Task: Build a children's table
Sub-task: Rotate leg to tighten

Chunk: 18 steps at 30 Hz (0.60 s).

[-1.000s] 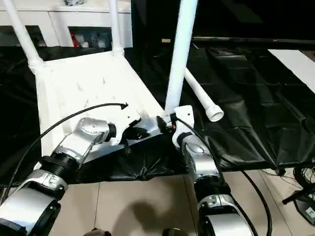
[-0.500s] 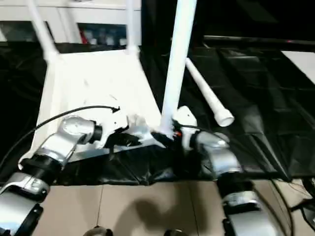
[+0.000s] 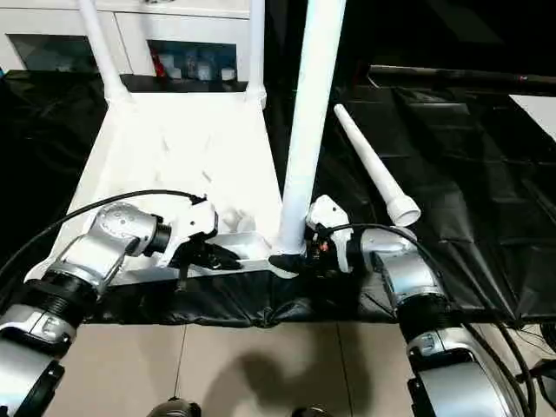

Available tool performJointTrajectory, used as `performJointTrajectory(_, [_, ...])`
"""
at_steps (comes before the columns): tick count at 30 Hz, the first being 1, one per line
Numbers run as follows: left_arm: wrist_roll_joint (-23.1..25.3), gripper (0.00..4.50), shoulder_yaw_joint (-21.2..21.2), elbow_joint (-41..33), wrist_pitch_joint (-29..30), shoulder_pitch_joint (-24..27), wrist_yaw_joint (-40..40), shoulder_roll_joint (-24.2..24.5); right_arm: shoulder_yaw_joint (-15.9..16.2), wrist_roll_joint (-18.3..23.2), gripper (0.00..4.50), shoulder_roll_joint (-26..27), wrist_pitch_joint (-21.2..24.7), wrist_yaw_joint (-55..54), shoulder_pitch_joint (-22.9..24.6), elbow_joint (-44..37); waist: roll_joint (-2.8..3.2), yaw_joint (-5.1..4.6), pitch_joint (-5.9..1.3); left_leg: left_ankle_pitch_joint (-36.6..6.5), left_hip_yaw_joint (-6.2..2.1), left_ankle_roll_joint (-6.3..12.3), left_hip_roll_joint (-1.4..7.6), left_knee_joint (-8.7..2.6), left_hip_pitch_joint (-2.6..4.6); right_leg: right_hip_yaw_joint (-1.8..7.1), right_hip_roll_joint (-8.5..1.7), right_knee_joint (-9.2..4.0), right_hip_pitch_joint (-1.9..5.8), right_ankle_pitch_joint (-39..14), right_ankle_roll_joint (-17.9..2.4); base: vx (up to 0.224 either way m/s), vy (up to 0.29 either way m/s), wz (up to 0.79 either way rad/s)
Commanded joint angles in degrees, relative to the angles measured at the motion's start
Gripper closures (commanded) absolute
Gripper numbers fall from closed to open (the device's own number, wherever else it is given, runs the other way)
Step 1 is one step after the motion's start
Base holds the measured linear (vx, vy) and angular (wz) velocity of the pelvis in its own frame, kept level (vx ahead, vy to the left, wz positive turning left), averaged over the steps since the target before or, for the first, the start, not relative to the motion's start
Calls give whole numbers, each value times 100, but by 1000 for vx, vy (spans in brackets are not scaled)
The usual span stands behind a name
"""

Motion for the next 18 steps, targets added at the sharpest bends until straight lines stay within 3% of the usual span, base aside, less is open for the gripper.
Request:
performJointTrajectory(1, [-79,450,-249,-100,-134,-9,-245,-187,160,44,173,120,113,24,75,-172,-10,-3,-448,-1529,-58,241,179,-372,100,269,-324,-336,263,-1753,-1238,0,0,0])
performJointTrajectory(4, [-27,450,-92,124,147,-165,380,-430,-213,149,180,422,143,-842,167,-58,-12,2,-425,-1604,-56,201,176,-383,110,275,-331,-361,242,-1871,-1210,0,0,0])
performJointTrajectory(6, [-16,450,37,259,358,-284,874,-683,-536,83,180,777,124,-2068,189,119,-53,-39,-427,-1699,-73,107,161,-394,104,265,-345,-388,245,-2166,-1107,0,0,0])
performJointTrajectory(7, [3,450,70,315,419,-327,1070,-789,-665,77,180,926,155,-2531,206,172,-22,-60,-418,-1838,-105,-4,154,-406,137,253,-361,-422,218,-2477,-1027,0,0,0])
performJointTrajectory(8, [46,450,81,359,477,-364,1282,-906,-762,68,180,1078,198,-2939,239,191,-41,-98,-408,-1906,-121,-60,143,-415,121,233,-365,-453,233,-2710,-911,0,0,0])
performJointTrajectory(10, [68,450,82,371,522,-379,1398,-976,-788,51,180,1168,212,-3138,260,189,-52,-131,-408,-1973,-133,-38,132,-422,101,217,-367,-493,246,-2892,-774,0,0,0])
performJointTrajectory(11, [82,450,98,396,614,-407,1649,-1173,-821,-6,180,1449,235,-3664,295,205,-27,-156,-411,-2005,-123,-17,130,-412,127,228,-359,-514,212,-2862,-777,0,0,0])
performJointTrajectory(18, [219,450,49,416,653,-389,2203,-1545,-822,-213,181,2274,37,-4924,247,264,-54,-234,-415,-2043,-127,21,120,-411,132,216,-352,-544,181,-2990,-702,0,0,0])
